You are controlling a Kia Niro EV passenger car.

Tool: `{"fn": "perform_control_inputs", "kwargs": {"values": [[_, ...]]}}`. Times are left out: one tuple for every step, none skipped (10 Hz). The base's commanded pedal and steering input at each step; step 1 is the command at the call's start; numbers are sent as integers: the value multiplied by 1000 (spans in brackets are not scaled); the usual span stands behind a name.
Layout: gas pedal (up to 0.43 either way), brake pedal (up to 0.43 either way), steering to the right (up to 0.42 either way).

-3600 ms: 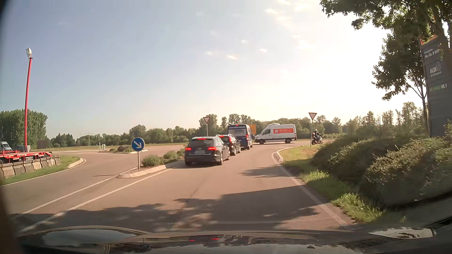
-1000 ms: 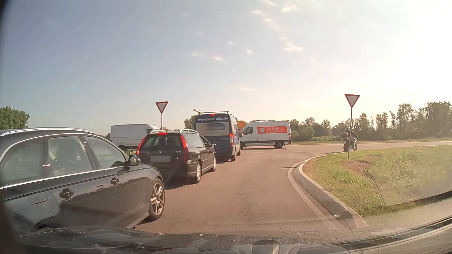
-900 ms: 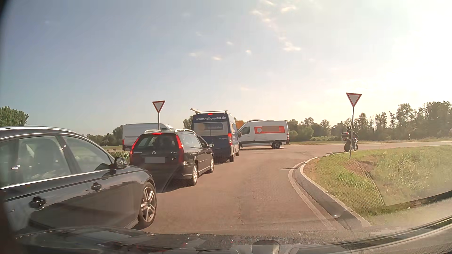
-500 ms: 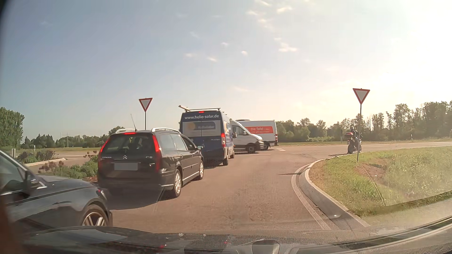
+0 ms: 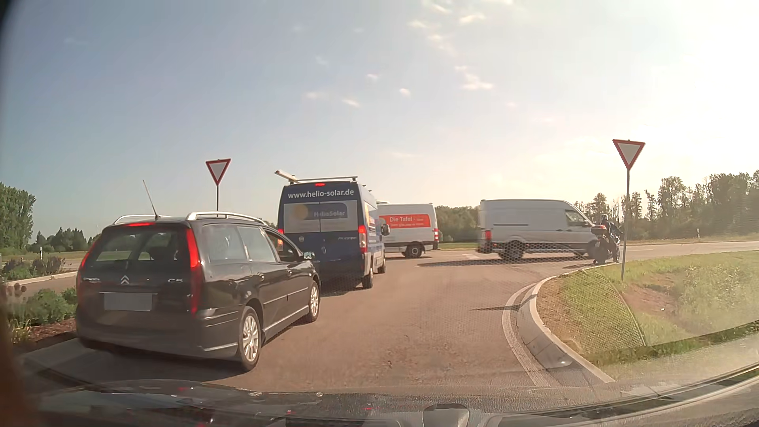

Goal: Follow the waypoints while adhering to traffic rules and regulations

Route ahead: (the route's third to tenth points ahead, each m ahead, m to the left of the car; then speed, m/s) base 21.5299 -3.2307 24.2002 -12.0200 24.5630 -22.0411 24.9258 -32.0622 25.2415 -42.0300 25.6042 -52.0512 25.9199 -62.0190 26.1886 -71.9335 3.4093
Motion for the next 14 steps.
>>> {"fn": "perform_control_inputs", "kwargs": {"values": [[0, 67, 15], [0, 37, 15], [0, 0, 15], [0, 0, 15], [0, 0, 16], [20, 0, 16], [47, 0, 18], [47, 0, 18], [47, 0, 20], [47, 0, 26], [59, 0, 35], [59, 0, 40], [59, 0, 42], [59, 0, 42]]}}
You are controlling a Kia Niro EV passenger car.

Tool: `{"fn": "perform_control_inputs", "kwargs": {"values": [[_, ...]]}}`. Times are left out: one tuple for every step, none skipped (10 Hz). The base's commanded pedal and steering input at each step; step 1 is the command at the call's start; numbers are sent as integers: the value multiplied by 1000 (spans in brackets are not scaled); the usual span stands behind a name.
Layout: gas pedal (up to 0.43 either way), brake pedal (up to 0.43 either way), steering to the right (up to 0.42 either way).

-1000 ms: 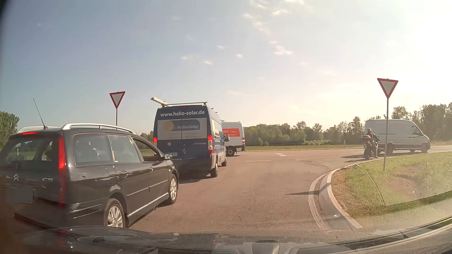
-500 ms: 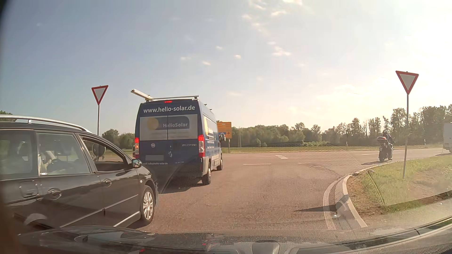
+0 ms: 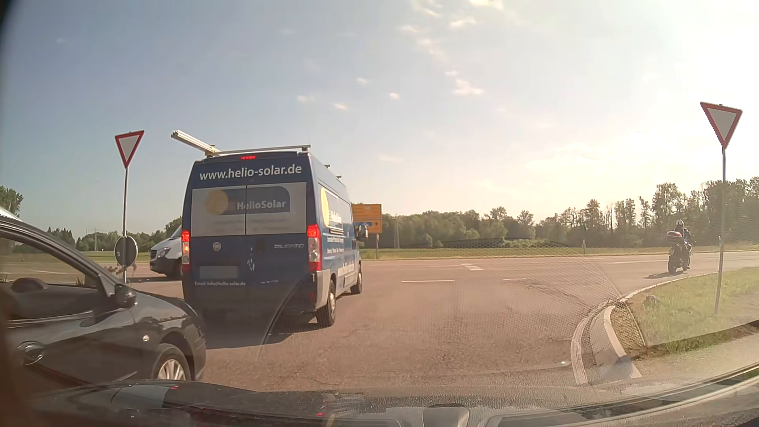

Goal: Follow the waypoints while adhering to traffic rules and regulations

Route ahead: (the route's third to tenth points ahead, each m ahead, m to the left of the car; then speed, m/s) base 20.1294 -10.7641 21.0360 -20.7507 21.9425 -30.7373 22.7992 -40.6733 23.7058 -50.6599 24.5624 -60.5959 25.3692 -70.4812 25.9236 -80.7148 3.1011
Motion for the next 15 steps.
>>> {"fn": "perform_control_inputs", "kwargs": {"values": [[59, 0, 44], [47, 0, 50], [47, 0, 59], [47, 0, 66], [47, 0, 68], [47, 0, 71], [47, 0, 76], [47, 0, 86], [47, 0, 102], [47, 0, 121], [47, 0, 147], [47, 0, 174], [47, 0, 207], [47, 0, 234], [47, 0, 247]]}}
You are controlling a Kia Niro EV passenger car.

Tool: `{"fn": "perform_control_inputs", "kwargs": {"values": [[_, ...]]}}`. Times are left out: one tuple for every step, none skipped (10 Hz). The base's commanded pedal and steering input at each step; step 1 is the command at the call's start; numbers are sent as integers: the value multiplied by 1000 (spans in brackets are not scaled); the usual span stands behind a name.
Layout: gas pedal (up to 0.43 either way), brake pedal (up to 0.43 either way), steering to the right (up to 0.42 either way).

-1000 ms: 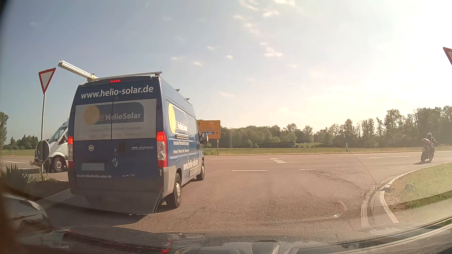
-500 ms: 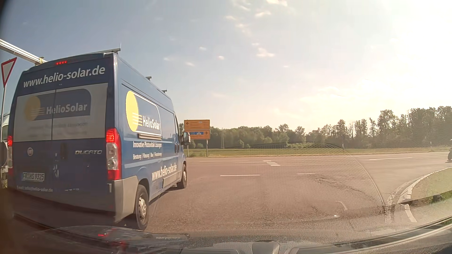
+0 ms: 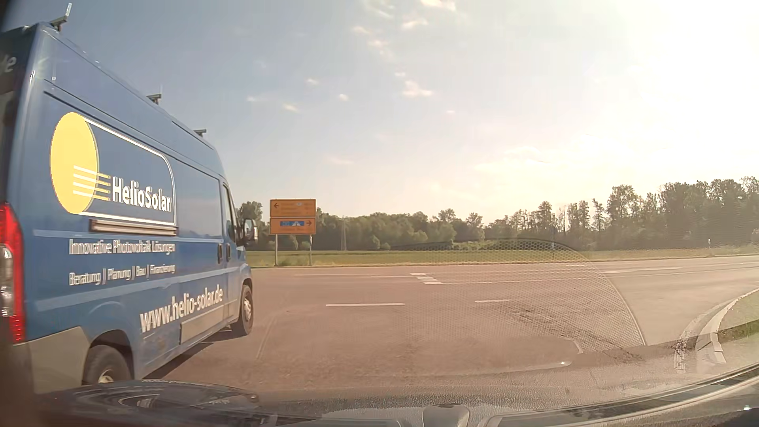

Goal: Follow the waypoints while adhering to traffic rules and regulations

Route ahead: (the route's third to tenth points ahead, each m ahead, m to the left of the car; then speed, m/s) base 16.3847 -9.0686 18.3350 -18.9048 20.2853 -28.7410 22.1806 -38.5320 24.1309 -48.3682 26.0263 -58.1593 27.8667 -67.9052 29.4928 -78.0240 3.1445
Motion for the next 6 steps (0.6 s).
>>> {"fn": "perform_control_inputs", "kwargs": {"values": [[39, 0, 252], [20, 0, 254], [0, 0, 256], [0, 0, 256], [0, 0, 255], [0, 0, 256]]}}
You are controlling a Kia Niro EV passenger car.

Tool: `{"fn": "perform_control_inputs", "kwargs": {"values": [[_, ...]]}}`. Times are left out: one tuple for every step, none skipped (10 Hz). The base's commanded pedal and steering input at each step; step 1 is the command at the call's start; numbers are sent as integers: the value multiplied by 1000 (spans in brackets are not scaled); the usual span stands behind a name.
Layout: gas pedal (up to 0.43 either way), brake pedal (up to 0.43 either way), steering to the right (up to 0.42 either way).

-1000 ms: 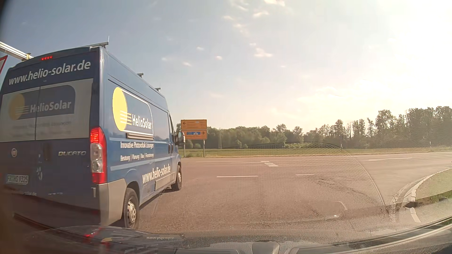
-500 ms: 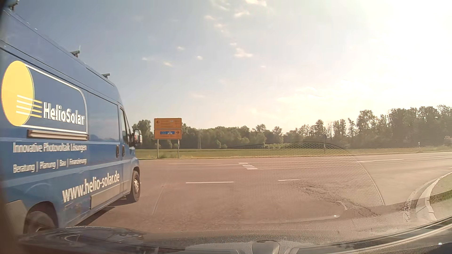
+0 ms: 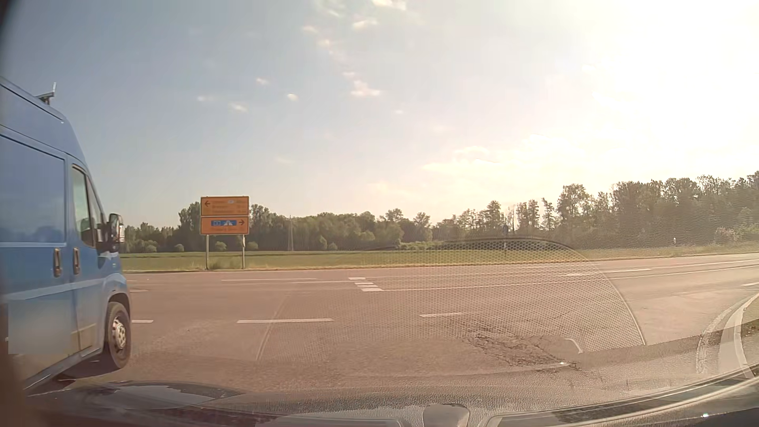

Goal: Follow the waypoints while adhering to traffic rules and regulations

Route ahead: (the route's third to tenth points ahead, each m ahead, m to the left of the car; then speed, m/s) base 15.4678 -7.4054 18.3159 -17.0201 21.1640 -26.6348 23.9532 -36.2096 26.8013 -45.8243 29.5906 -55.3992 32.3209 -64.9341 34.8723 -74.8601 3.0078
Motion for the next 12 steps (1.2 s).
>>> {"fn": "perform_control_inputs", "kwargs": {"values": [[0, 0, 256], [0, 37, 255], [0, 61, 255], [0, 79, 253], [0, 104, 252], [0, 122, 252], [0, 140, 253], [0, 152, 255], [0, 165, 259], [0, 177, 265], [0, 189, 269], [0, 220, 277]]}}
